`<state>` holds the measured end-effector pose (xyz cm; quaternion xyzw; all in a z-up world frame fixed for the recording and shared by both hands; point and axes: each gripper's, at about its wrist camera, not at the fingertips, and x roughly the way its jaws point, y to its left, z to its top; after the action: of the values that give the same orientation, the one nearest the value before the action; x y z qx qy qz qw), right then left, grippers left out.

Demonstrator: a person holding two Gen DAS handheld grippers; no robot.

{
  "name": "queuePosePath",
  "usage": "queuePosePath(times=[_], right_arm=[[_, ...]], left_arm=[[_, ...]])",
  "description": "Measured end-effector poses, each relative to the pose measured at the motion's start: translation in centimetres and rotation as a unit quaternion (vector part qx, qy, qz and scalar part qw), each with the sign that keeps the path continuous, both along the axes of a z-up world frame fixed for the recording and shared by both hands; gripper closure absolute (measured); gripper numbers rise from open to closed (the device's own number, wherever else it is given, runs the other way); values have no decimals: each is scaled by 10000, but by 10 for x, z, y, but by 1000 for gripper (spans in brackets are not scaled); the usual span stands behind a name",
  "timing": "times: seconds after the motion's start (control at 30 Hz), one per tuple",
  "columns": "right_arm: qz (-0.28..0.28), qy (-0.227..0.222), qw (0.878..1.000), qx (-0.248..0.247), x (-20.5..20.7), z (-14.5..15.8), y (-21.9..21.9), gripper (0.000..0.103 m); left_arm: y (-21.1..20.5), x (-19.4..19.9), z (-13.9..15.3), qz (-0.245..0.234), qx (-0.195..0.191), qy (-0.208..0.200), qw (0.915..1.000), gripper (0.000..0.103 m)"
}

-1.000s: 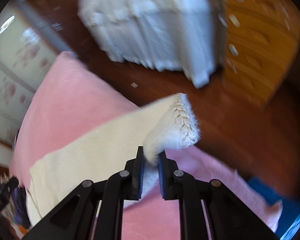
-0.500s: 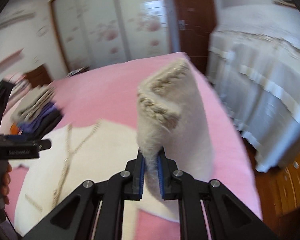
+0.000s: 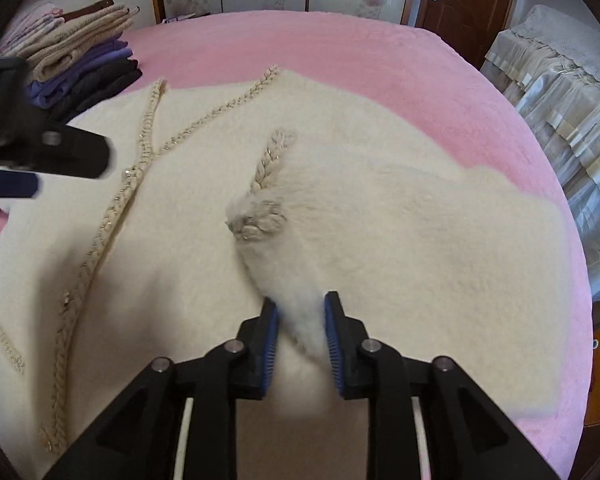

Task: Fold large clothes
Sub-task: 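Lift the cuff with the right tool and fold the sleeve across the front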

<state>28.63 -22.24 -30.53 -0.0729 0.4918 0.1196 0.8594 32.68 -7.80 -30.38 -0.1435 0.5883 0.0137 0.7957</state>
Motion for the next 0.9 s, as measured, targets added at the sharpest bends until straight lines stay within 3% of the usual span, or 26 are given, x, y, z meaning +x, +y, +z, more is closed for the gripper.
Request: queuePosePath(times=[0.07,0.23,0.27,0.33,0.53,0.57,0.63,0.7,0.8,0.9], right_arm=[[-26,-56,10000,41,-10,6,-5,60],[-378,-74,9991,155,-46,23,-32,60],[-473,-55,9987,176,-52,23,-37,60],[-675,1,9974,246,-61,26,-49,60],[-1029,88,9939,380,-72,32,-69,60],[-1056,86,9936,393,-74,33,-70,60],[-1099,69,9931,402,-74,35,-71,60],[-1127,74,9928,406,-70,36,-71,60],[-1169,93,9923,399,-70,38,-74,60],[-1207,116,9918,404,-67,40,-80,60]], left_arm=[[-3,4,-8,-118,-336,48,9994,3],[-21,15,-30,-457,-1213,223,9913,6],[-25,17,-36,-490,-1354,308,9891,10],[-31,22,-50,-499,-1650,485,9838,18],[-57,29,-75,-417,-2368,720,9680,23],[-59,31,-78,-425,-2430,726,9664,26],[-67,36,-84,-433,-2491,758,9645,44],[-68,40,-88,-379,-2452,831,9652,84],[-75,45,-78,-397,-2243,806,9704,87],[-81,47,-33,-672,-1753,220,9820,88]])
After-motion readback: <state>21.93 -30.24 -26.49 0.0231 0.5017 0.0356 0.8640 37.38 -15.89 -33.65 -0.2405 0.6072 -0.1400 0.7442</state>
